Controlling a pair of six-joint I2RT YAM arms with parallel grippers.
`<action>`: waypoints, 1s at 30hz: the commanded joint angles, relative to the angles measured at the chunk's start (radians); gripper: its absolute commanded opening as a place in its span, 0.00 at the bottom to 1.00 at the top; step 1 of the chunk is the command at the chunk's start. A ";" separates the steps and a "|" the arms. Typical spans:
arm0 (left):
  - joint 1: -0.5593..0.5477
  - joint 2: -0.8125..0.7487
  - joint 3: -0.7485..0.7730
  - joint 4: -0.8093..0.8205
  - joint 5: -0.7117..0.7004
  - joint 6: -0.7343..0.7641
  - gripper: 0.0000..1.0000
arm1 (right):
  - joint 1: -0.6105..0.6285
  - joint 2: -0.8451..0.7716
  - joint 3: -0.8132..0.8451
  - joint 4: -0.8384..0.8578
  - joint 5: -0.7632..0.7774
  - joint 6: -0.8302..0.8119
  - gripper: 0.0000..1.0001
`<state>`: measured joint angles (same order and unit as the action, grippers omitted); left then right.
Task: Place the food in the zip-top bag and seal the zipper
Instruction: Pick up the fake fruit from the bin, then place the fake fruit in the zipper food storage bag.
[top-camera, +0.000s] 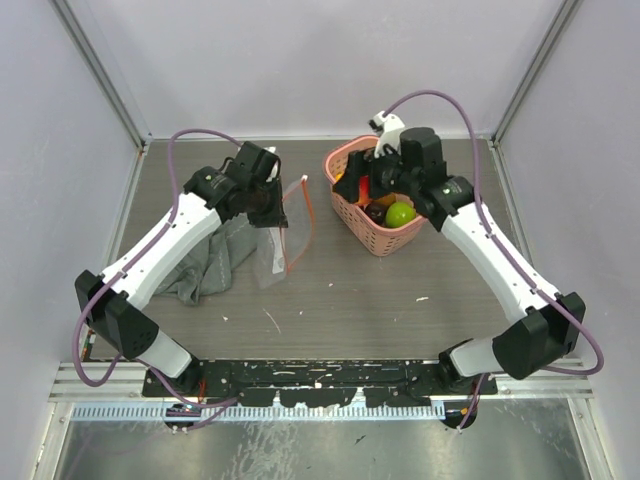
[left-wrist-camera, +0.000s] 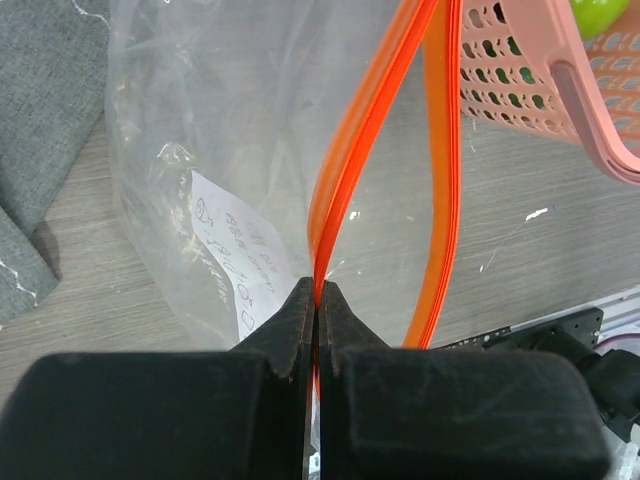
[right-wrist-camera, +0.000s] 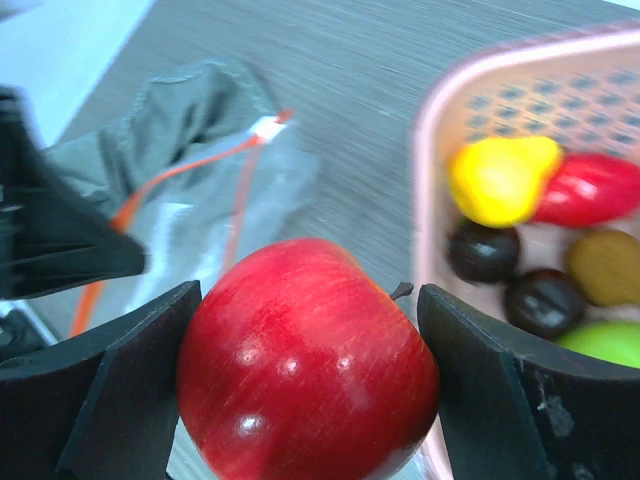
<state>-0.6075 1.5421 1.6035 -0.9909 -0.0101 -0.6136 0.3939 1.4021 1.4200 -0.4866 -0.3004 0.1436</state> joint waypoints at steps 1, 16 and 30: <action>0.002 -0.050 -0.001 0.066 0.048 -0.022 0.00 | 0.101 -0.060 -0.066 0.283 -0.074 0.108 0.38; -0.004 -0.109 -0.090 0.228 0.157 -0.138 0.00 | 0.199 -0.094 -0.274 0.716 -0.125 0.457 0.38; -0.006 -0.133 -0.177 0.310 0.157 -0.201 0.00 | 0.205 -0.069 -0.401 0.810 -0.128 0.554 0.38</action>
<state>-0.6086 1.4616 1.4296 -0.7490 0.1379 -0.7986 0.5945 1.3540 1.0454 0.2401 -0.4320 0.6659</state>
